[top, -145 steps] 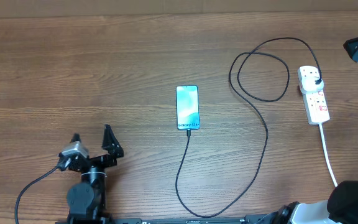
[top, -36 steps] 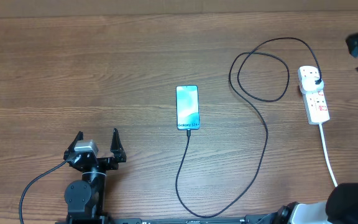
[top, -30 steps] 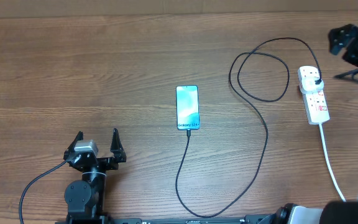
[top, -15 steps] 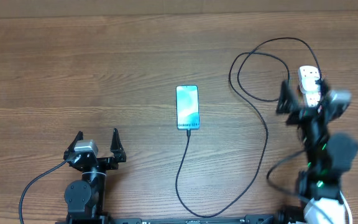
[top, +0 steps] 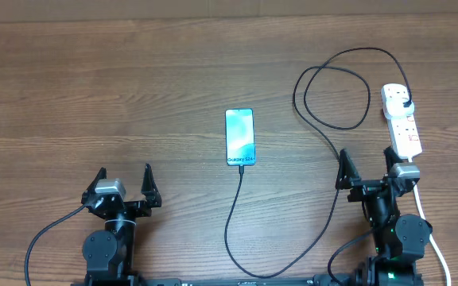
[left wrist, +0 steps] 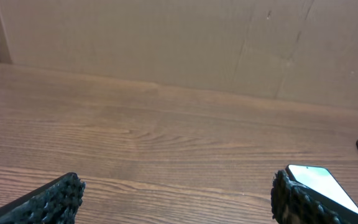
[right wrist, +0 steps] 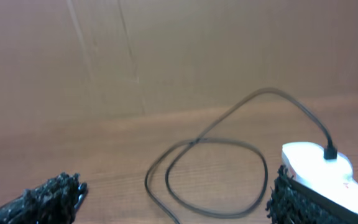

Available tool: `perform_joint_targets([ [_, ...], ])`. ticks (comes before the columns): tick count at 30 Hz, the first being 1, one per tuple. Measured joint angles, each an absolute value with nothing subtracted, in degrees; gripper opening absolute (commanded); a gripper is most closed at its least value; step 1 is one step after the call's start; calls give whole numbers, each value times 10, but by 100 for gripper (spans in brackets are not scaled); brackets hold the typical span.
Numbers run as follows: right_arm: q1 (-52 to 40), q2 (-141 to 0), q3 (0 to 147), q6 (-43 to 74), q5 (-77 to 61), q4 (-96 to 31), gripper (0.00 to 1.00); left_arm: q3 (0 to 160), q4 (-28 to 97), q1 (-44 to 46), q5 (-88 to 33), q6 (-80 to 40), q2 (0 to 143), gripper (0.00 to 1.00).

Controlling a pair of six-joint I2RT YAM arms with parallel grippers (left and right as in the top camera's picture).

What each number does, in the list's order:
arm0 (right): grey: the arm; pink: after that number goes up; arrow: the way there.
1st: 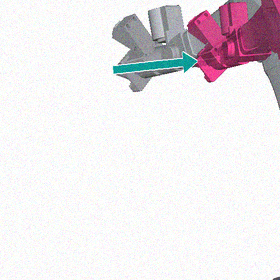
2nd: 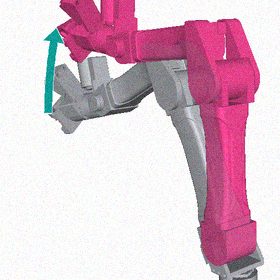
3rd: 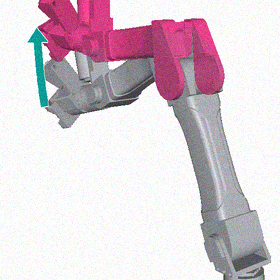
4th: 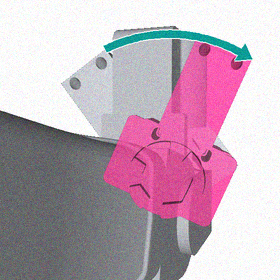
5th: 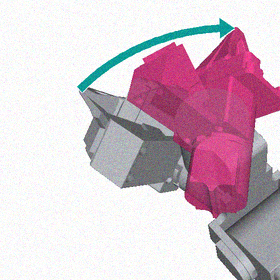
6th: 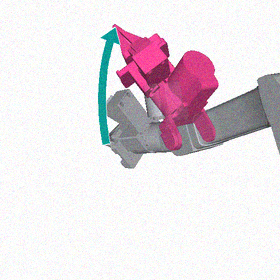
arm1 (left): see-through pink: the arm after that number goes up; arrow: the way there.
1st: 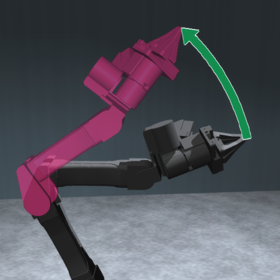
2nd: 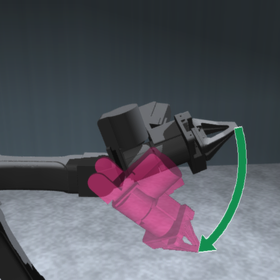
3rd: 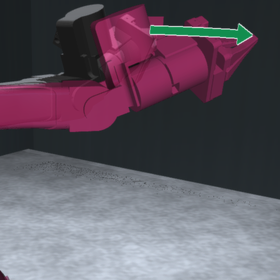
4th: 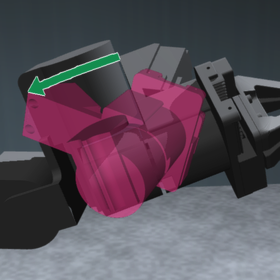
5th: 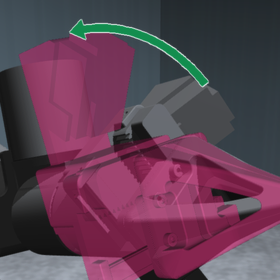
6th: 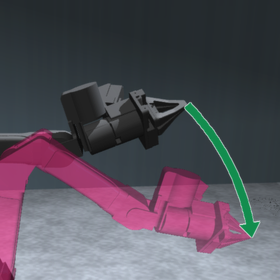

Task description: Plug charger to phone and switch on socket

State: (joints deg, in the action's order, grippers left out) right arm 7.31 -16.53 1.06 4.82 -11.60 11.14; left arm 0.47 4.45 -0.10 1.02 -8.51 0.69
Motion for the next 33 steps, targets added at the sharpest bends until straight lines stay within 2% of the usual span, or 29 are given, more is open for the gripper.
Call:
perform_joint_targets([
  [7,70,-67,11,47,-116,-35,100,5,44,-1,10,-85,7,100],
  [12,70,-12,11,47,-116,-39,100,5,44,-1,10,-85,7,100],
  [33,58,-9,11,47,-116,-40,100,5,44,-1,10,-85,7,100],
])
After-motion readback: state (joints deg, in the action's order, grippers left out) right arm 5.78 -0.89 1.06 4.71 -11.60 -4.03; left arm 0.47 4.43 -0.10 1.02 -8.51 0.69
